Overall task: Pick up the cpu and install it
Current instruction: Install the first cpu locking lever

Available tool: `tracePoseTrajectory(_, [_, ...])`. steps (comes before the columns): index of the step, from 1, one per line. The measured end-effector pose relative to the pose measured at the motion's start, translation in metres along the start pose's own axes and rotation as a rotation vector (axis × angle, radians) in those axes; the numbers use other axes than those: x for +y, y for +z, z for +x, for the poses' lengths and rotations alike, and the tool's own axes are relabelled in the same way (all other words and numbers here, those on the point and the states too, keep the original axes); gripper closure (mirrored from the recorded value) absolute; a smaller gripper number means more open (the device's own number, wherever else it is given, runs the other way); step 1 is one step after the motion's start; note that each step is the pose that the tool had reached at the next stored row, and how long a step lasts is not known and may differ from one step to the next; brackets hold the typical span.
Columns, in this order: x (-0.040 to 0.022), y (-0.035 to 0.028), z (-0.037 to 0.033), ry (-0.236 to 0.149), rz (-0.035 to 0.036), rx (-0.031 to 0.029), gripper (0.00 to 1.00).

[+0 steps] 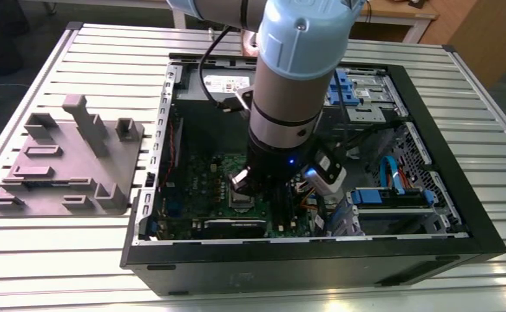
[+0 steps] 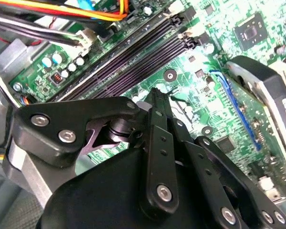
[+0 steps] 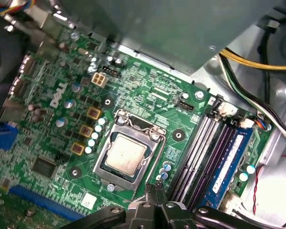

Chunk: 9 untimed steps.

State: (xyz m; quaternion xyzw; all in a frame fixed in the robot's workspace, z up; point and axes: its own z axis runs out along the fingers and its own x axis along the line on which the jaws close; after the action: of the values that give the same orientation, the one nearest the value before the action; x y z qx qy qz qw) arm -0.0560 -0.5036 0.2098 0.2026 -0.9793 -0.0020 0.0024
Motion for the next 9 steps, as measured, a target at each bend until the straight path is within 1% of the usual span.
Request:
tracePoseTrajectory(3, [0.0011, 0.0002, 0.0007, 0.024, -0.0001, -0.0002, 0.90])
tracePoseTrajectory(7, [0.0047, 0.0006, -0.0008, 0.027, 0.0001, -0.0001, 0.90])
tracePoseTrajectory(9, [0.0057, 0.0011, -0.0004, 0.027, -0.0001, -0.0002, 0.90])
